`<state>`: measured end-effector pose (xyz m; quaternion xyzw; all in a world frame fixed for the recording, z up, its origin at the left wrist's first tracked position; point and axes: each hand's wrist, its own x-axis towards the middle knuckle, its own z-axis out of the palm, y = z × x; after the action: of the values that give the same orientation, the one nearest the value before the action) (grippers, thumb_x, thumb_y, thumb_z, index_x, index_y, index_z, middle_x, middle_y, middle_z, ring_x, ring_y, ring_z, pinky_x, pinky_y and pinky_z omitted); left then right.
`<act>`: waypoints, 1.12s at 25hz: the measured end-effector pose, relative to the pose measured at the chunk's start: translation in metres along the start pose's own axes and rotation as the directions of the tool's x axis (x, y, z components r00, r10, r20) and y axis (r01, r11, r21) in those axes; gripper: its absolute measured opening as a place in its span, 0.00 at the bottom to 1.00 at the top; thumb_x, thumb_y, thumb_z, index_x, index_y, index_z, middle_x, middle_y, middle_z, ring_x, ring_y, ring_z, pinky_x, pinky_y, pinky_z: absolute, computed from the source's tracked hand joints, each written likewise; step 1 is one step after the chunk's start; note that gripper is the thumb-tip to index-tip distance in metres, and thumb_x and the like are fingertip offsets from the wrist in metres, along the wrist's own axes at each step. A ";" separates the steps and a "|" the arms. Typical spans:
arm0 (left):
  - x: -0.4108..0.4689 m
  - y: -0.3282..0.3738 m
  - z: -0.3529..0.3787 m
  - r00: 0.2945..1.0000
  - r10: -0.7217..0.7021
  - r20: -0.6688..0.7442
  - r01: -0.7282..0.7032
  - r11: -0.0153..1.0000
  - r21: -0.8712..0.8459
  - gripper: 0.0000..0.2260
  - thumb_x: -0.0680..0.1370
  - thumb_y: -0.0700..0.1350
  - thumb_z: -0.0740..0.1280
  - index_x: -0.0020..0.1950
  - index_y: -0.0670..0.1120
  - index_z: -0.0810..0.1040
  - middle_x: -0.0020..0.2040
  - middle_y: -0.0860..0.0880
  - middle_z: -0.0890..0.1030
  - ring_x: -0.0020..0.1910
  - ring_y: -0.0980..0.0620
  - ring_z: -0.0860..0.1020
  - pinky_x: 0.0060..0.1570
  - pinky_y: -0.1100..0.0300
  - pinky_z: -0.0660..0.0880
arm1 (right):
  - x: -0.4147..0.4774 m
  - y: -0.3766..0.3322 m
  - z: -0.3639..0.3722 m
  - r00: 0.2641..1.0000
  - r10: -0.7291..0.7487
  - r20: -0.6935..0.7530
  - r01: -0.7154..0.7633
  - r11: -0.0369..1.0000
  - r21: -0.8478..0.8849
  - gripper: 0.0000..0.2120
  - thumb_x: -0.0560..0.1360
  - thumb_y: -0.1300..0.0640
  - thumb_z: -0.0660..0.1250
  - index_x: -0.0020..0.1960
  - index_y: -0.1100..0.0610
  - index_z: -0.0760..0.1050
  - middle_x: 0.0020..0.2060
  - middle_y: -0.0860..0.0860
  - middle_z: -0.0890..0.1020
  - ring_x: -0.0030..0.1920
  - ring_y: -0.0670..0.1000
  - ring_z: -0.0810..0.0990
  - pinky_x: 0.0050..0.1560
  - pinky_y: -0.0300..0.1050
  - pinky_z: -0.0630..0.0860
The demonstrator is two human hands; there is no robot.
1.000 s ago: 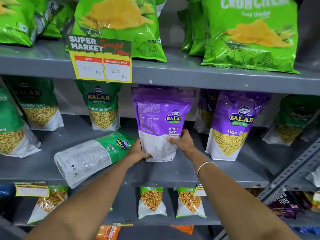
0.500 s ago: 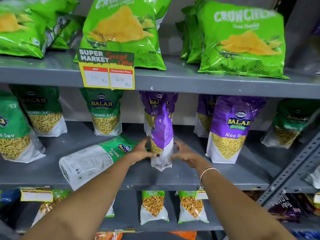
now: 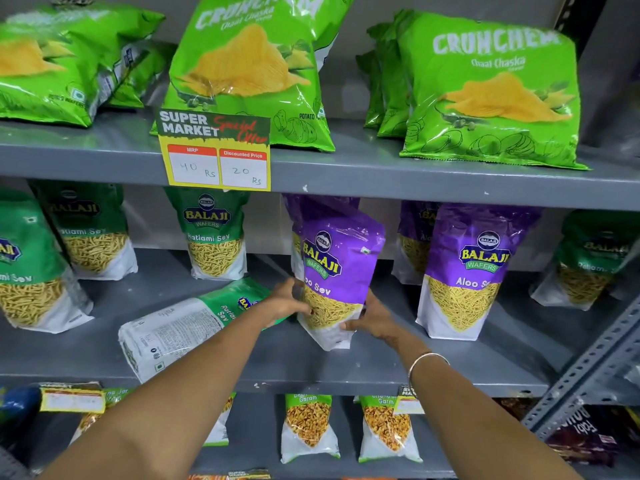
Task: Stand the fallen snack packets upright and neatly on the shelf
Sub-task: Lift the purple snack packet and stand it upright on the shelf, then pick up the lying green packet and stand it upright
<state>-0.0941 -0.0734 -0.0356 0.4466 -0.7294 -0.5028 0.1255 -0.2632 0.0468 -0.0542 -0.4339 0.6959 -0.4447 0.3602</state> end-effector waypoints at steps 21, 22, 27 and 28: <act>-0.010 -0.011 0.014 0.976 0.055 -0.210 -0.066 0.997 -0.046 0.22 0.68 0.39 0.75 0.58 0.43 0.69 0.60 0.43 0.77 0.61 0.45 0.75 0.58 0.55 0.72 | 0.009 -0.006 -0.018 0.999 0.031 0.009 -0.031 0.999 0.043 0.30 0.62 0.64 0.78 0.62 0.62 0.72 0.59 0.58 0.80 0.59 0.58 0.78 0.62 0.54 0.75; -0.015 -0.012 0.010 0.969 0.072 -0.235 -0.071 0.997 0.011 0.22 0.69 0.39 0.74 0.59 0.42 0.69 0.61 0.42 0.76 0.62 0.45 0.75 0.57 0.56 0.71 | 0.010 -0.008 -0.019 0.997 0.068 0.040 -0.068 0.998 0.006 0.29 0.62 0.62 0.78 0.60 0.62 0.73 0.57 0.57 0.81 0.56 0.56 0.80 0.59 0.53 0.77; -0.029 -0.036 -0.070 0.938 0.157 -0.310 -0.072 0.960 0.269 0.18 0.73 0.40 0.69 0.61 0.36 0.73 0.63 0.37 0.75 0.61 0.41 0.75 0.61 0.52 0.73 | -0.004 -0.038 0.000 0.914 0.404 -0.042 -0.395 0.859 -0.326 0.12 0.70 0.65 0.70 0.32 0.59 0.70 0.09 0.48 0.71 0.10 0.45 0.67 0.21 0.38 0.67; -0.031 -0.045 -0.091 0.940 0.154 -0.305 -0.038 0.934 0.354 0.17 0.73 0.42 0.68 0.60 0.36 0.73 0.62 0.37 0.75 0.61 0.41 0.75 0.61 0.52 0.72 | -0.008 -0.043 0.009 0.906 0.415 -0.085 -0.420 0.854 -0.308 0.13 0.72 0.64 0.67 0.31 0.58 0.69 0.07 0.48 0.69 0.08 0.43 0.65 0.20 0.38 0.67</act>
<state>0.0044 -0.1103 -0.0235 0.5021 -0.7960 -0.2799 0.1898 -0.2403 0.0413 -0.0160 -0.3219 0.8386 -0.2408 0.3676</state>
